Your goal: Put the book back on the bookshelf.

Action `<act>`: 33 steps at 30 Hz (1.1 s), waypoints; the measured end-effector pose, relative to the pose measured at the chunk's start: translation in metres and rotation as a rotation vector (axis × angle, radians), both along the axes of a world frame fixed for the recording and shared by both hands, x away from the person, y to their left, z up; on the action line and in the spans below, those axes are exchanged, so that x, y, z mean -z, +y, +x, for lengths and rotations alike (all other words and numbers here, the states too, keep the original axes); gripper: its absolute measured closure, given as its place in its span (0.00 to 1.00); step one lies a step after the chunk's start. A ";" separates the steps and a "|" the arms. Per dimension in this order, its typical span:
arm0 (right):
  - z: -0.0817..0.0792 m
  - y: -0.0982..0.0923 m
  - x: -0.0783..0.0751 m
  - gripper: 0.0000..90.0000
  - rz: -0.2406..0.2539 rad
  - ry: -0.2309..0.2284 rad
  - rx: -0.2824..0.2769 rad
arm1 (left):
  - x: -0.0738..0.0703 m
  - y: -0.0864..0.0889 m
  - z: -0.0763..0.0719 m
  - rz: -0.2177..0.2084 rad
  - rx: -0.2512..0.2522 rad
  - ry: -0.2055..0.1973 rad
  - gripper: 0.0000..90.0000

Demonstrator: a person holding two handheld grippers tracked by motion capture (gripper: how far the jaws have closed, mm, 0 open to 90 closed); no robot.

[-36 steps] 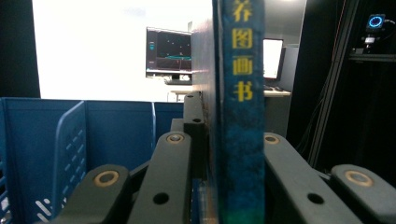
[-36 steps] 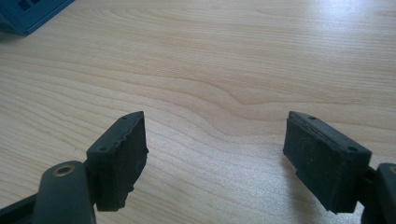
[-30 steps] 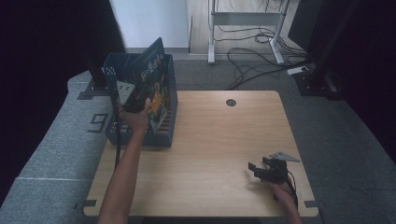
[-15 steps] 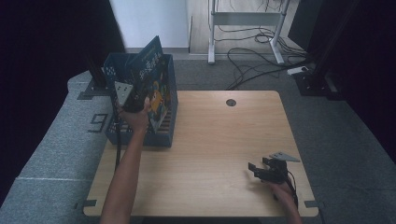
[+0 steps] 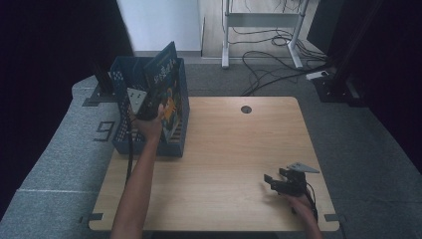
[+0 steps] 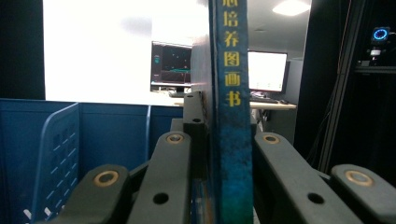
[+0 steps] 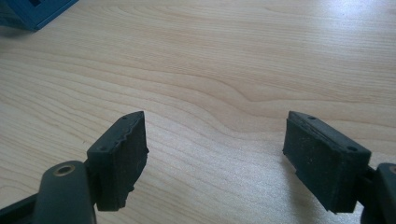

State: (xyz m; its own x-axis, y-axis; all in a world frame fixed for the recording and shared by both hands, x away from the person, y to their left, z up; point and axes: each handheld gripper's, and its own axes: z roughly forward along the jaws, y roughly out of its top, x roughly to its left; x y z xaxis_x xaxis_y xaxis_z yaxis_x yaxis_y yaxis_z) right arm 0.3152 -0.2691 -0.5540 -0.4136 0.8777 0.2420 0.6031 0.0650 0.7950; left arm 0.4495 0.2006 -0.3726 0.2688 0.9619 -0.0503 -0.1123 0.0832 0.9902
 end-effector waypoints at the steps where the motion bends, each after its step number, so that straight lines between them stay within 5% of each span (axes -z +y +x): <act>1: 0.000 0.000 0.000 0.24 -0.001 0.000 0.000 | 0.000 -0.001 -0.001 0.006 0.004 -0.003 0.90; 33: -0.001 0.001 0.000 0.24 -0.011 -0.007 -0.008 | -0.002 -0.007 0.002 0.002 0.032 0.014 0.90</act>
State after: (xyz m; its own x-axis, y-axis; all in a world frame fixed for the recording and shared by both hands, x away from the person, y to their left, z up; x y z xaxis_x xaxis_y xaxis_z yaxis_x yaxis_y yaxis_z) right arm 0.3145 -0.2679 -0.5537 -0.4219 0.8771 0.2295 0.5972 0.0784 0.7982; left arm 0.4513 0.1939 -0.3701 0.2984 0.9530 -0.0520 -0.0963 0.0843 0.9918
